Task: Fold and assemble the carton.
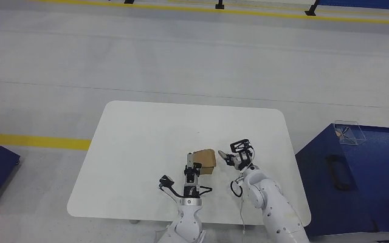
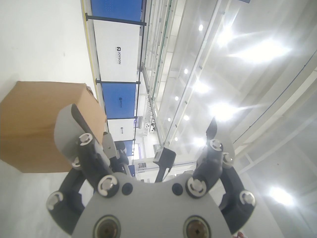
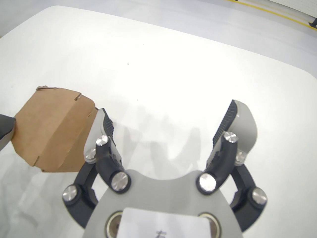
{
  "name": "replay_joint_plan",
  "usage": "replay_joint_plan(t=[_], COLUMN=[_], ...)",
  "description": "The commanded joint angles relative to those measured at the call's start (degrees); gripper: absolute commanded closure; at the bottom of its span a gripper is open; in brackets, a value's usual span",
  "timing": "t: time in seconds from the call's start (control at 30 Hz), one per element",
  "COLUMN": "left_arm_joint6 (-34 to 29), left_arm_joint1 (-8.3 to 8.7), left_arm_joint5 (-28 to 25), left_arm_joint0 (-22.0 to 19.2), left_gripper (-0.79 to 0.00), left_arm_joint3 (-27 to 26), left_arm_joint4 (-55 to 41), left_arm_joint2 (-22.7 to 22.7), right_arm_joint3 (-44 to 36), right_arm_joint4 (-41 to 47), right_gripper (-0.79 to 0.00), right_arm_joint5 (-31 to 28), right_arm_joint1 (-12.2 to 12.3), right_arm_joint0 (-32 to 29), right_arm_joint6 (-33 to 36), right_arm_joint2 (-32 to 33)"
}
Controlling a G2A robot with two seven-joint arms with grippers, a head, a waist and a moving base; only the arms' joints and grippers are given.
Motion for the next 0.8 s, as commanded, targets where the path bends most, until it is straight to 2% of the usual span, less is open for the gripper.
replay_joint_plan(t=[0.0, 0.2, 0.33, 0.53, 0.63, 0.77], left_arm_joint6=[-0.06, -0.17, -0.61, -2.31, -4.26, -10.91], left_arm_joint1=[0.4, 2.73, 4.78, 6.71, 7.59, 8.5], left_arm_joint5=[-1.15, -3.54, -4.24, -2.85, -1.91, 1.56], left_arm_joint0=[0.77, 4.41, 8.66, 15.33, 18.12, 20.11], left_gripper=[-0.785, -0.785, -0.785, -0.785, -0.785, -0.785], left_arm_joint3=[-0.99, -6.54, -13.07, -23.3, -27.43, -29.97], left_arm_joint4=[-0.07, -0.41, -0.86, 0.67, 0.6, -0.05], left_arm_joint2=[0.37, 2.59, 4.42, 4.01, 3.53, 2.99], right_arm_joint3=[1.46, 5.91, 8.43, 11.4, 12.39, 14.31], right_arm_joint4=[-0.37, -1.12, -1.39, -1.96, -2.57, -1.13], right_gripper=[-0.785, -0.785, -0.785, -0.785, -0.785, -0.785], right_arm_joint5=[-0.15, -0.45, -2.36, -5.44, -6.23, -7.38], right_arm_joint1=[-0.22, -1.12, -1.63, -2.29, -2.57, -2.71], right_arm_joint0=[1.03, 4.7, 6.89, 9.9, 10.69, 11.59], right_arm_joint6=[0.26, -0.15, -2.46, -4.48, -5.6, -4.68], right_arm_joint2=[-1.17, -4.74, -6.8, -9.41, -10.58, -10.49])
